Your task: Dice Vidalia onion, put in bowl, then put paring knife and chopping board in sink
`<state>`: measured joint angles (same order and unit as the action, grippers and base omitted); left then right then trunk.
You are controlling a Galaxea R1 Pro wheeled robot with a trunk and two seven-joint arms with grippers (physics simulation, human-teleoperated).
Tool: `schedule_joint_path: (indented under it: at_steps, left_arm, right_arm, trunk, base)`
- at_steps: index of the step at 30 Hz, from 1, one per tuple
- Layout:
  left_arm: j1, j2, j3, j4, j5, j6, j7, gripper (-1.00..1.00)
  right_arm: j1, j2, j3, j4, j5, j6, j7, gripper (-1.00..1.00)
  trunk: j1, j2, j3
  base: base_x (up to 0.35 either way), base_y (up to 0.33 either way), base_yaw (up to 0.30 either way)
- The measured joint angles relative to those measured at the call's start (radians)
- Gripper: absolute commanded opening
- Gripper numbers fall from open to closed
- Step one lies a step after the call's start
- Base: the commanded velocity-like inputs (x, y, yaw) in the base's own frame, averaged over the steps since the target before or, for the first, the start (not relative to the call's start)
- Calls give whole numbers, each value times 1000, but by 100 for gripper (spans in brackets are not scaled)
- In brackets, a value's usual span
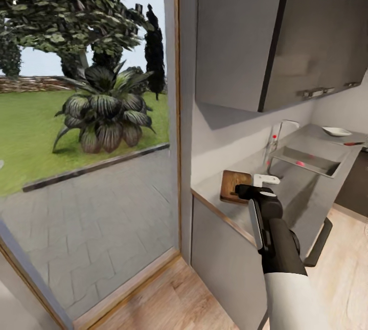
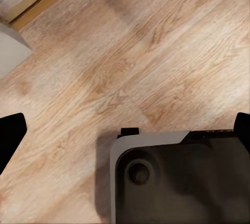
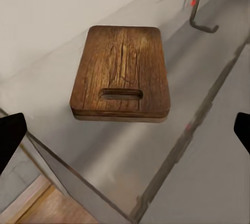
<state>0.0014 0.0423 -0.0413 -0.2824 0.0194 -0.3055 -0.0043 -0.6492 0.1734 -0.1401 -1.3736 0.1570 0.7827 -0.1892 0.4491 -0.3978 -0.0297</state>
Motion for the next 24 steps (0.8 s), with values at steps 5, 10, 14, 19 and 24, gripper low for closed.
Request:
schedule_joint_path:
  at_steps: [5, 10, 14, 19, 24]
  left_arm:
    - [0, 0, -1, 0, 0, 0, 0, 100]
    - [0, 0, -1, 0, 0, 0, 0, 100]
    - [0, 0, -1, 0, 0, 0, 0, 100]
    - [0, 0, -1, 0, 0, 0, 0, 100]
    - [0, 0, -1, 1, 0, 0, 0, 100]
  right_arm:
    - [0, 0, 0, 7, 0, 0, 0, 100]
    - [0, 0, 0, 11, 0, 0, 0, 100]
    - [0, 0, 1, 15, 0, 0, 0, 100]
    - [0, 0, 1, 19, 0, 0, 0, 100]
    - [0, 0, 4, 20, 0, -1, 0, 100]
  trunk:
    - [0, 0, 0]
    - [0, 0, 0]
    - [0, 0, 0]
    - [0, 0, 0]
    - [0, 0, 0]
  base:
    - [25, 52, -182]
    - [4, 8, -208]
    - [0, 1, -238]
    - [0, 0, -244]
    - [0, 0, -245]
